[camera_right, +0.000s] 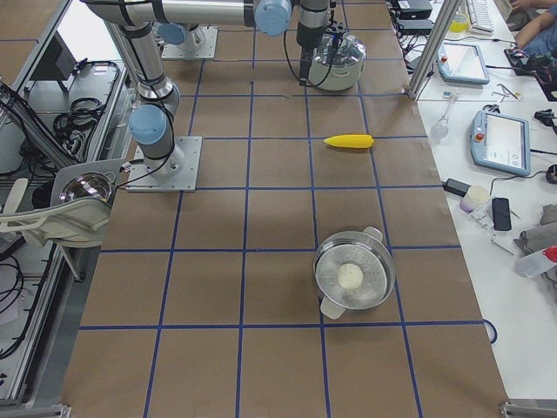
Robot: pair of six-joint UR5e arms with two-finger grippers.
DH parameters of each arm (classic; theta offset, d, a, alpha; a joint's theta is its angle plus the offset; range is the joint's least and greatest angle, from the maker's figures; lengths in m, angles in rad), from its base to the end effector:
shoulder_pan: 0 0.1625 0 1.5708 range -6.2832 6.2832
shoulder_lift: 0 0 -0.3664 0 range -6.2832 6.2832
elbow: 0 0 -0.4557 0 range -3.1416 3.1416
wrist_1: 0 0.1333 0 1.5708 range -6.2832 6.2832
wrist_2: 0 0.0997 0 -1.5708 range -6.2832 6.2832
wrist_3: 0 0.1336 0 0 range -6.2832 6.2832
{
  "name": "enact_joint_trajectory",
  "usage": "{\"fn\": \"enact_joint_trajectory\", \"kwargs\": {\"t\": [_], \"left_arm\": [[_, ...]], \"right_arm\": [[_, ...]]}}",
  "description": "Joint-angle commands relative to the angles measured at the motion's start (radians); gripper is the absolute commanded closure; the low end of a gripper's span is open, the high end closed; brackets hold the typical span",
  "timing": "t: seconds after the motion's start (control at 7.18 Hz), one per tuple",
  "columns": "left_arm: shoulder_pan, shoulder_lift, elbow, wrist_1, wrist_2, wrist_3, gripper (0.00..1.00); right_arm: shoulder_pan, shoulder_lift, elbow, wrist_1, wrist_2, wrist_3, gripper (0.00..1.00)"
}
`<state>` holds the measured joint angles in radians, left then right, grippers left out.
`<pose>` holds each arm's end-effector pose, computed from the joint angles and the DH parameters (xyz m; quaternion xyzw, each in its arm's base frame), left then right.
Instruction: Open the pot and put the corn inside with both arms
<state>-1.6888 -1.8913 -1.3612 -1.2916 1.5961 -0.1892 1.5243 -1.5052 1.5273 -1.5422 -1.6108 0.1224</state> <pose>-0.2101 -0.6689 0.3448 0.0365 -0.9957 0.0850 0.0004 0.1012 -0.5777 0.3797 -0.0838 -0.9960 -0.0246 0.0209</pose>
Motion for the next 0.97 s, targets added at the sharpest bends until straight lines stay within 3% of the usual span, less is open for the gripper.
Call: {"fn": "enact_joint_trajectory", "kwargs": {"t": [0.0, 0.28, 0.56, 0.84], "left_arm": [[-0.041, -0.093, 0.019, 0.058, -0.005, -0.064, 0.03], [-0.043, -0.147, 0.019, 0.136, -0.011, -0.058, 0.02], [-0.043, -0.167, 0.013, 0.163, -0.011, -0.064, 0.04], [-0.043, -0.175, 0.007, 0.161, -0.013, -0.064, 0.07]], "right_arm": [[-0.001, 0.07, 0.004, -0.053, -0.003, 0.04, 0.0], [-0.001, 0.159, 0.004, -0.155, -0.001, 0.04, 0.0], [-0.001, 0.274, 0.007, -0.361, -0.006, 0.042, 0.0], [-0.001, 0.357, 0.005, -0.439, -0.044, 0.051, 0.0]]}}
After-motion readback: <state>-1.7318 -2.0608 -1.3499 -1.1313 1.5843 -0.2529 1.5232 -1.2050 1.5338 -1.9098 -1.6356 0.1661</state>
